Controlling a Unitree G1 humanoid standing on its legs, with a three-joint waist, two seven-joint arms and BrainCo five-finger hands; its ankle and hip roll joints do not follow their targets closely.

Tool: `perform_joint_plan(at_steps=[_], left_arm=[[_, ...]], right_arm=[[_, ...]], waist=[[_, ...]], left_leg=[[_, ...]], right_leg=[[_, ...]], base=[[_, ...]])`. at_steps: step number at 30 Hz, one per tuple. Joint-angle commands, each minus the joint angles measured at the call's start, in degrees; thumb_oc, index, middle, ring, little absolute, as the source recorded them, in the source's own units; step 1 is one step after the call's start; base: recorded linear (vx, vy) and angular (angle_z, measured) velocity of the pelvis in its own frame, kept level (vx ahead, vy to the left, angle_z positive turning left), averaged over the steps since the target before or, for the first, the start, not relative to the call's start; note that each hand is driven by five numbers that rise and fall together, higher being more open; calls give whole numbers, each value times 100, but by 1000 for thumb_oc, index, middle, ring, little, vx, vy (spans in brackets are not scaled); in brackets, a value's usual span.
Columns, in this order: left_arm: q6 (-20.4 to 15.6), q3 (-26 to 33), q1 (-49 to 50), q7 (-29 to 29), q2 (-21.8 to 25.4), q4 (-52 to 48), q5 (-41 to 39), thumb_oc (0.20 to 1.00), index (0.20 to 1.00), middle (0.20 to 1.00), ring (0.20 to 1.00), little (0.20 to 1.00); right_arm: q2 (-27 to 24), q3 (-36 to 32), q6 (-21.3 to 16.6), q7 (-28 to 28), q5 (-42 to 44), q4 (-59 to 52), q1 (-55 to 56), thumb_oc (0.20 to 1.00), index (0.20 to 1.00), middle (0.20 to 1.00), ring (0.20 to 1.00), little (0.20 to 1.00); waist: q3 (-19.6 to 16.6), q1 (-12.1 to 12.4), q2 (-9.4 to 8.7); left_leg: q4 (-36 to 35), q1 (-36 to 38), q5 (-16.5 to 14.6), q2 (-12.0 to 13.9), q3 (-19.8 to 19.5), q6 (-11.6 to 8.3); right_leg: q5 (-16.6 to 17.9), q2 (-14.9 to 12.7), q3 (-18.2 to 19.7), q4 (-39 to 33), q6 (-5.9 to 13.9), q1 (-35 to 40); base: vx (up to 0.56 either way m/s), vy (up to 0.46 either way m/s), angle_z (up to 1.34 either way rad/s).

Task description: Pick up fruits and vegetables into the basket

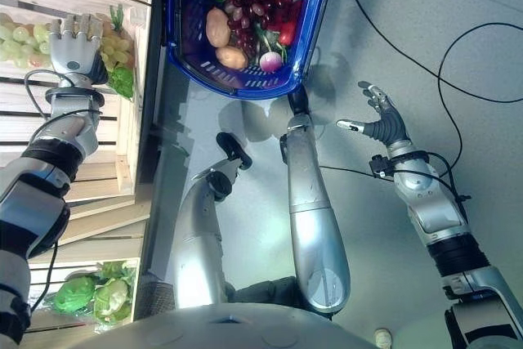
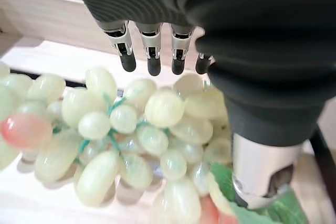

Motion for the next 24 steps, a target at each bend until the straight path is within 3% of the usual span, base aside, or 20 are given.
perform_joint_plan(at_steps=[1,4,6,13,18,24], left_arm=[[589,117,130,134,150,529,376,1000,1000,1000,1000,1000],[883,71,77,215,183,653,721,1000,1000,1000,1000,1000],[1297,63,84,331,190,702,965,1000,1000,1000,1000,1000],[2189,137,40,642,156,728,1013,1000,1000,1000,1000,1000],[2491,181,-139,783,189,700,779,1000,1000,1000,1000,1000],[2238,152,-277,815,167,786,585,1000,1000,1000,1000,1000]], right_arm=[[110,175,-307,-151,241,-82,57,1000,1000,1000,1000,1000],[115,195,-402,-163,303,14,13,1000,1000,1000,1000,1000],[119,224,-461,-208,347,62,-19,1000,1000,1000,1000,1000],[164,360,-704,-398,502,227,-146,1000,1000,1000,1000,1000],[187,418,-851,-496,525,339,-244,1000,1000,1000,1000,1000],[213,473,-1002,-557,556,496,-317,1000,1000,1000,1000,1000]], waist=[[-232,-149,-116],[-232,-141,-123],[-232,-125,-133],[-232,-59,-197],[-232,-40,-223],[-232,-26,-230]], left_leg=[[142,-497,-118,-36,37,101],[168,-572,-120,-34,20,99],[198,-648,-130,-37,0,102],[328,-955,-169,-45,-110,135],[401,-1135,-186,-47,-173,143],[487,-1279,-220,-77,-240,161]], right_leg=[[-415,15,-188,74,322,-75],[-417,19,-192,97,305,-139],[-416,33,-199,104,291,-191],[-415,91,-244,189,243,-418],[-430,134,-255,265,220,-557],[-443,159,-261,326,189,-669]], base=[[0,0,0],[0,0,0],[0,0,0],[-9,-13,1],[-4,-8,2],[0,0,0]])
